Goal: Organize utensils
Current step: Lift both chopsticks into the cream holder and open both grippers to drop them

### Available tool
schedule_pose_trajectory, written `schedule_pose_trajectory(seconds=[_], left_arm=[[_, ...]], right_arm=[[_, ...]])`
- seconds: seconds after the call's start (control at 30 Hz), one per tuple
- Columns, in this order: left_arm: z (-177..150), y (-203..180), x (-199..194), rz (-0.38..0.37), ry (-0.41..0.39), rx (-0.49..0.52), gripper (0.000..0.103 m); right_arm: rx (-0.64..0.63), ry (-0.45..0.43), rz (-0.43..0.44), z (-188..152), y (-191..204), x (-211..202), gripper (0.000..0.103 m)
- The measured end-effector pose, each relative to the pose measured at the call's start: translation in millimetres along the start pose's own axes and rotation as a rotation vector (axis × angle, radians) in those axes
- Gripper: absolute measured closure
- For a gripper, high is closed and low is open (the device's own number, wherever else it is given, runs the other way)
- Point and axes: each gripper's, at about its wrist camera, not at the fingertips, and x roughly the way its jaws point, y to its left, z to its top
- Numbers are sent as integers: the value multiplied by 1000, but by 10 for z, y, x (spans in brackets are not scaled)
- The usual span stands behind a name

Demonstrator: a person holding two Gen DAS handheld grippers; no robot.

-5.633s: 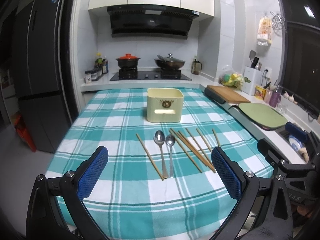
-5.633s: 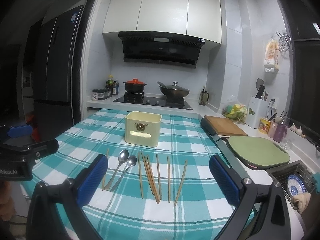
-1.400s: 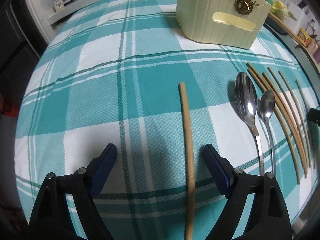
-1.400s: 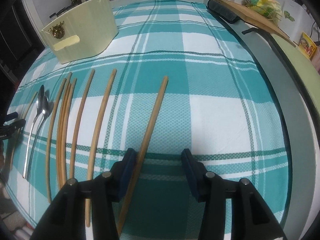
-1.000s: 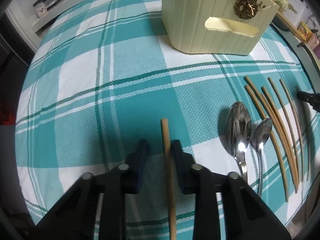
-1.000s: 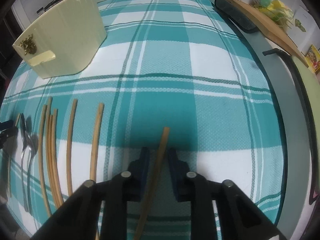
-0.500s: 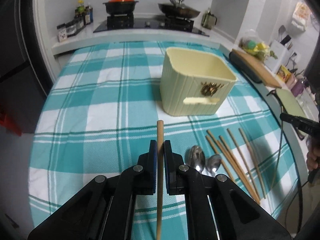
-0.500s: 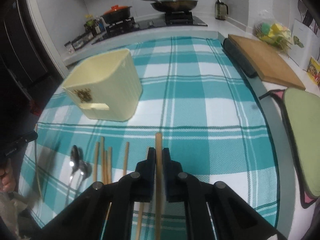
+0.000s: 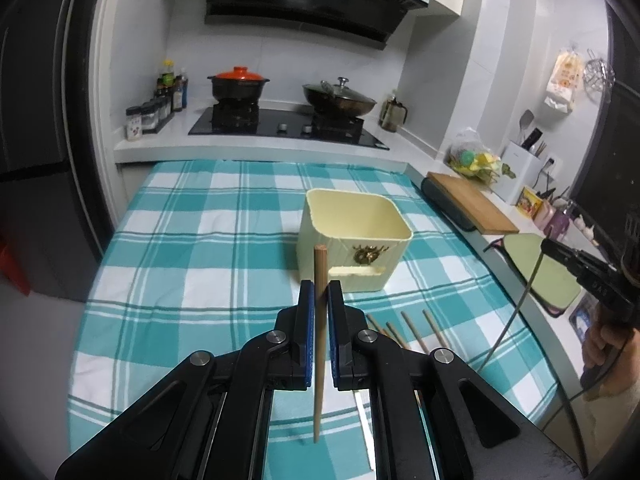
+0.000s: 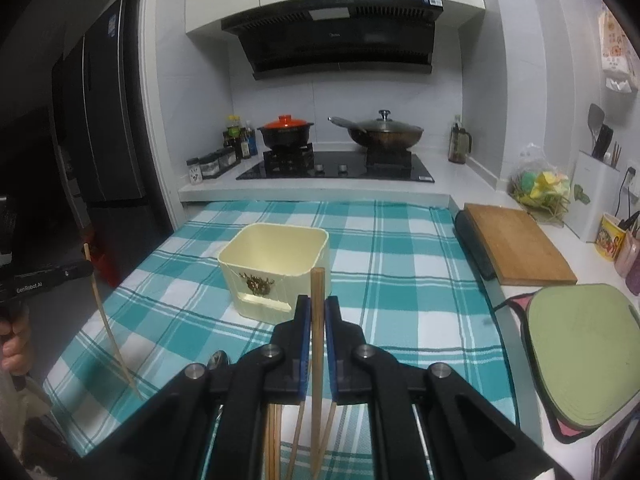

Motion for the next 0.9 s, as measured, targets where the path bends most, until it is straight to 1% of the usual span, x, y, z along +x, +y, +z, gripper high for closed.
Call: schedule_pose_trajectory(seconds=[0.07, 0.13, 0.27, 0.4, 0.5, 0.6, 0.77, 0.9], left_arm=[[15, -20, -14, 2, -9, 4, 99], [27, -29, -2, -2, -9, 2, 99], [70, -48, 36, -8, -6, 1, 99], [215, -65, 39, -21, -20, -3, 99], [440, -104, 28, -30, -45, 2, 99], [711, -164, -1, -29, -89, 17, 99], [1253, -286, 42, -23, -183, 40, 99], [1634, -371, 195, -25, -252, 43, 99]], right_arm=[[-7, -33, 11, 28, 46, -46, 96], [-7, -48, 23, 47, 70, -47, 96], [-12, -46, 35, 59, 119, -4, 96], [-23, -46, 44, 111, 166, 47, 96], [-29, -48, 57, 205, 195, 96, 96], [-31, -57, 71, 374, 217, 169, 96], [-47, -108, 85, 815, 277, 330, 96], [-45, -157, 96, 1236, 304, 562, 96]])
